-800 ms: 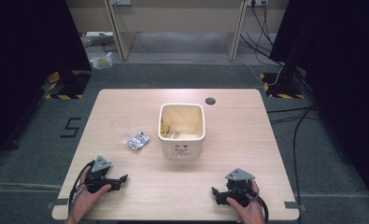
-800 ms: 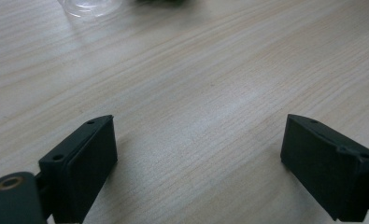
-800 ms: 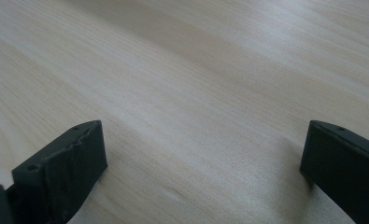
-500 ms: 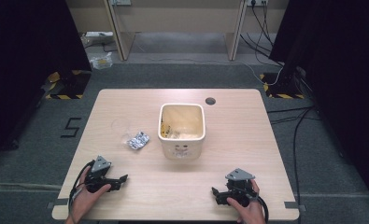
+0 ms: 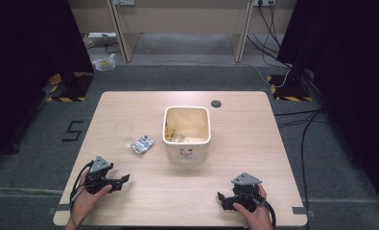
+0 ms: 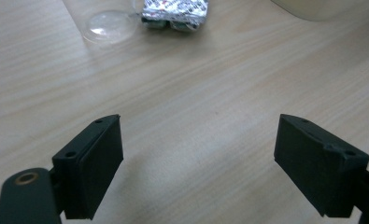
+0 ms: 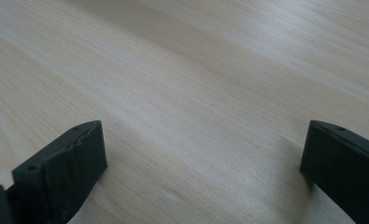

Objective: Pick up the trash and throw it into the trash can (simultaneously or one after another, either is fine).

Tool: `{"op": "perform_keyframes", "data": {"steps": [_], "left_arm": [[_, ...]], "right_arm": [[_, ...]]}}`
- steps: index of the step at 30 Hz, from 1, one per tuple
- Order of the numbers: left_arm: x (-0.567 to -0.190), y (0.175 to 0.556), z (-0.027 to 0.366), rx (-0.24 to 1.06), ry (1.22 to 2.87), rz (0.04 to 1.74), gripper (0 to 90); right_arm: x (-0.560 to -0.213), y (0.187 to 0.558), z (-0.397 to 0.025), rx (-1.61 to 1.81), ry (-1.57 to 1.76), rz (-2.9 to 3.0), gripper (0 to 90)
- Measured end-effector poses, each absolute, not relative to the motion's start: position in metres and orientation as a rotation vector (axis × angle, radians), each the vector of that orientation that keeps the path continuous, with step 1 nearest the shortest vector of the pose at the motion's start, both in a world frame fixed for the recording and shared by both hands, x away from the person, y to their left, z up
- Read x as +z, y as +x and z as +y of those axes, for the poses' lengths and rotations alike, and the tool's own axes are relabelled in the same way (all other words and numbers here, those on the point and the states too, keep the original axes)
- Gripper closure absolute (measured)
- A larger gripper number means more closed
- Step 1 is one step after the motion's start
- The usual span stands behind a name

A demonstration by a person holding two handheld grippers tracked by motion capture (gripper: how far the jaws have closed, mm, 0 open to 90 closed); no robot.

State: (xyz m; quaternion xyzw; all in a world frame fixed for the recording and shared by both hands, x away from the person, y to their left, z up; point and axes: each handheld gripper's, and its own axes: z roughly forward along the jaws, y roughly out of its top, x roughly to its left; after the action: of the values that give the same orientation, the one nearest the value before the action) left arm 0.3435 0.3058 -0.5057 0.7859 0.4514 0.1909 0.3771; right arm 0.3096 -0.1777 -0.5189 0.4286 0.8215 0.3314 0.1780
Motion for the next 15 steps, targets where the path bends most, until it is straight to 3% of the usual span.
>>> {"op": "perform_keyframes", "data": {"steps": [15], "left_arm": [[-0.477, 0.358, 0.3, 0.519, 2.005, 1.082, 15.0]], "right_arm": [[-0.519, 0.31, -0.178, 0.937, 1.213, 2.324, 0.4]]}}
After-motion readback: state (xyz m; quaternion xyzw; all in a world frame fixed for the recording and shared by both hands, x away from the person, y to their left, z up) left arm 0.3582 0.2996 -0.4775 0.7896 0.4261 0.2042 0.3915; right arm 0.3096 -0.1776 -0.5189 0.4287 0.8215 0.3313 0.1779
